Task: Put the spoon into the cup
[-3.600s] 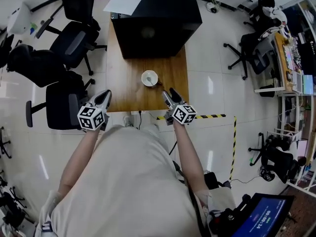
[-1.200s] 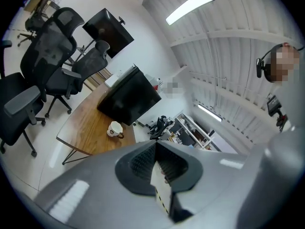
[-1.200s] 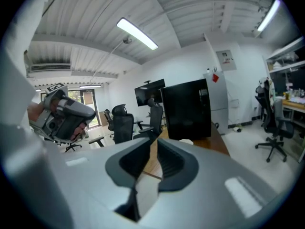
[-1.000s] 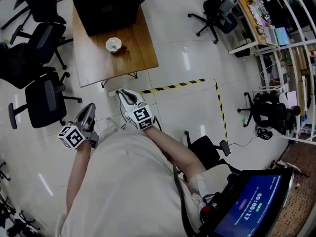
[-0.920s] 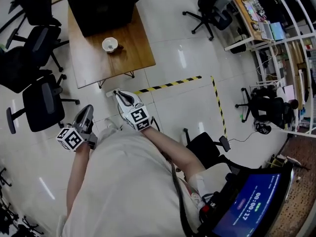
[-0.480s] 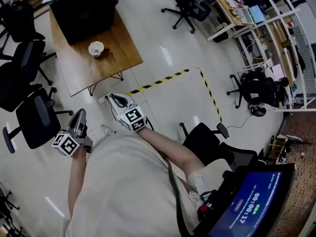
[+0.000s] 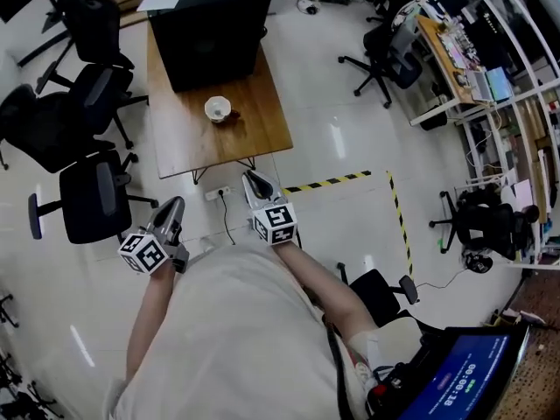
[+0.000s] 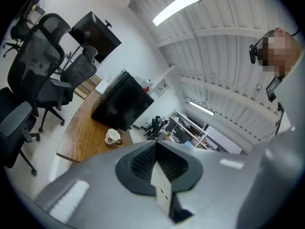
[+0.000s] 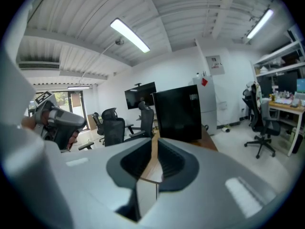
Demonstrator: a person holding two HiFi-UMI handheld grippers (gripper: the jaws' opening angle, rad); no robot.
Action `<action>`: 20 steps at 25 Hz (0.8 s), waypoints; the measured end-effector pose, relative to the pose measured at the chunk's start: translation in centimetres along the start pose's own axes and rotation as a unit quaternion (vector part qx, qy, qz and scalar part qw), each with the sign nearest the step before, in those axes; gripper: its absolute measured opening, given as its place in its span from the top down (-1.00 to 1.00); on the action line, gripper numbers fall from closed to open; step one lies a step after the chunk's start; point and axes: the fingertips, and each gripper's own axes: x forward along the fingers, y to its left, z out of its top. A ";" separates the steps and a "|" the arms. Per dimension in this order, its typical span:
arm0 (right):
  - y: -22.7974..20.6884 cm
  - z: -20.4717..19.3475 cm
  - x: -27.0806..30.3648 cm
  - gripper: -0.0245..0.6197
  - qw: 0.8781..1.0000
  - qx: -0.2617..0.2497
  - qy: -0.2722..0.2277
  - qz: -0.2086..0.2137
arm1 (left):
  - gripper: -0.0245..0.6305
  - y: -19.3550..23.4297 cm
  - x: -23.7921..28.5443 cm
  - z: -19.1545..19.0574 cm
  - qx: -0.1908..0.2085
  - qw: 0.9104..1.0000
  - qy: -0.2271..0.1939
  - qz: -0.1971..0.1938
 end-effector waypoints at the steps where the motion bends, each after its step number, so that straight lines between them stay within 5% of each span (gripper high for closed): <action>1: -0.7 0.2 0.0 0.83 1.000 0.000 -0.001 0.000 | 0.92 -0.1 0.2 -0.2 0.003 1.000 0.000 0.007; 20: -7.7 -1.7 -0.8 0.80 0.999 -0.001 0.053 0.006 | 0.92 -0.9 4.3 -2.3 0.013 0.996 -0.023 0.090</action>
